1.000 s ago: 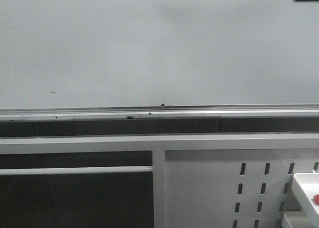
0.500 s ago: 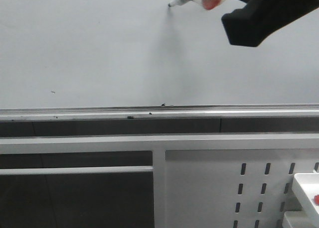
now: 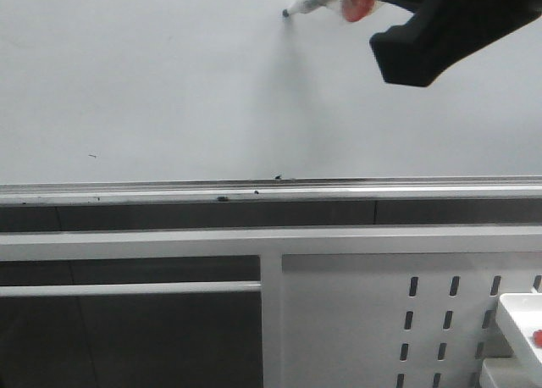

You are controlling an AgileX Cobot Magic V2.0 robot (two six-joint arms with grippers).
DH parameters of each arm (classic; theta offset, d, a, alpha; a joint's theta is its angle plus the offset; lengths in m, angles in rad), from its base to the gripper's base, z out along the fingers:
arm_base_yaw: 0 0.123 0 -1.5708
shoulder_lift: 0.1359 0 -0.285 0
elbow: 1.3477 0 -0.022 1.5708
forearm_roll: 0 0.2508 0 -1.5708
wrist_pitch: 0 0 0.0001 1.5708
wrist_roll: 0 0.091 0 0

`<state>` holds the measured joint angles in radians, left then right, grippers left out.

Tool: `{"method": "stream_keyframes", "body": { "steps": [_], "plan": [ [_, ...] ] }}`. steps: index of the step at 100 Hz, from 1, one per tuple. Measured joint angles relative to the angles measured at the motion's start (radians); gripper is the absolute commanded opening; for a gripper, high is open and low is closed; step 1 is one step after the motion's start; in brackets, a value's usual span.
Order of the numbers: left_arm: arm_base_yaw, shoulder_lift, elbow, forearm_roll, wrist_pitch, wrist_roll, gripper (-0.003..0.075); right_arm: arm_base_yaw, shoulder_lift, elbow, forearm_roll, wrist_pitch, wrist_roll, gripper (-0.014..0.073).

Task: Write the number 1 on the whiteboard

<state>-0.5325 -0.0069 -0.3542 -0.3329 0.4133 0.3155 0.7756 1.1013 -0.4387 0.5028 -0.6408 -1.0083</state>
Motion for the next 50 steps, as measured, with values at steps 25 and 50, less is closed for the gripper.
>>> {"method": "stream_keyframes", "body": {
  "steps": [25,50],
  "plan": [
    [0.000,0.000,0.000,0.000,0.000,0.000,-0.0020,-0.007,0.000,0.000,-0.011,0.004,0.002,-0.0071],
    [0.000,0.000,0.000,0.000,0.000,0.000,-0.0020,-0.009,0.000,-0.002,0.019,0.031,0.002,-0.0071]
  ]
}}
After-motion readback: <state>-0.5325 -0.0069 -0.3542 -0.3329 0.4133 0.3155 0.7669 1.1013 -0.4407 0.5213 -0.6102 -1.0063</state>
